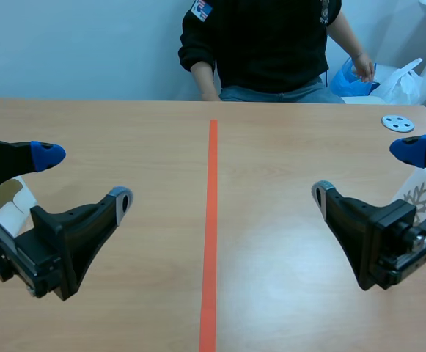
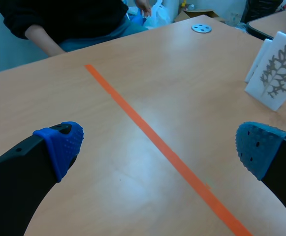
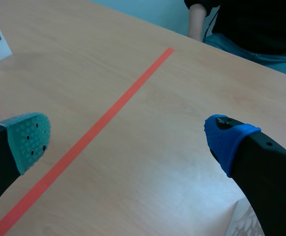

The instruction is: Sort the leaf by its shape. The table is split by an orange tape line. A compound leaf with several leaflets goes to the left side, a simple leaf with one blade goes to the right side. Return to the home posture when a red brick is placed on the table.

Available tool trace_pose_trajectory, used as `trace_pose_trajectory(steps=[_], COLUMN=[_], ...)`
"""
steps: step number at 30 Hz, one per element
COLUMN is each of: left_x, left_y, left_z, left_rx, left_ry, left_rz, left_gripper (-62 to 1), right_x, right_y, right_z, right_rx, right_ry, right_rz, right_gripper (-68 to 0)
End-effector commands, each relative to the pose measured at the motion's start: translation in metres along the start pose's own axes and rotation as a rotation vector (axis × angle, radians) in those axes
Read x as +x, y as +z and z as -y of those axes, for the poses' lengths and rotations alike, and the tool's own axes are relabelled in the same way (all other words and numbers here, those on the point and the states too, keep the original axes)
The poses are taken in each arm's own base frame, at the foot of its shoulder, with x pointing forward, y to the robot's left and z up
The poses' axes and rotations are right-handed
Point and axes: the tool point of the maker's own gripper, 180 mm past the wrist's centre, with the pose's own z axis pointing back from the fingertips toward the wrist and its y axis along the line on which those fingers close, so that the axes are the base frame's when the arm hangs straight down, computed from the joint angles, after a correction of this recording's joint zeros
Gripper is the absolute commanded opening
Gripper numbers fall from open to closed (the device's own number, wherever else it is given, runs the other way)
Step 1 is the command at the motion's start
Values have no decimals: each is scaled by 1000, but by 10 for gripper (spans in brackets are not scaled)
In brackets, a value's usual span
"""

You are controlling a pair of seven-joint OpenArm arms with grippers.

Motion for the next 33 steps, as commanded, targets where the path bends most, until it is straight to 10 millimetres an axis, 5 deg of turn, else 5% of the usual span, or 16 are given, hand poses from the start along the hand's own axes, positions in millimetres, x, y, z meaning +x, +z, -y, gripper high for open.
trace_pose_trajectory(steps=[1, 33], left_x=[5, 4], left_y=[0, 0], left_z=[0, 6], left_rx=[7, 67], left_ry=[7, 92], left_rz=[24, 51], left_gripper=[14, 14], right_x=[6, 9], right_y=[1, 1], right_z=[4, 4], right_rx=[-10, -9], right_ry=[3, -23], right_rz=[22, 38], right_gripper=[-24, -4])
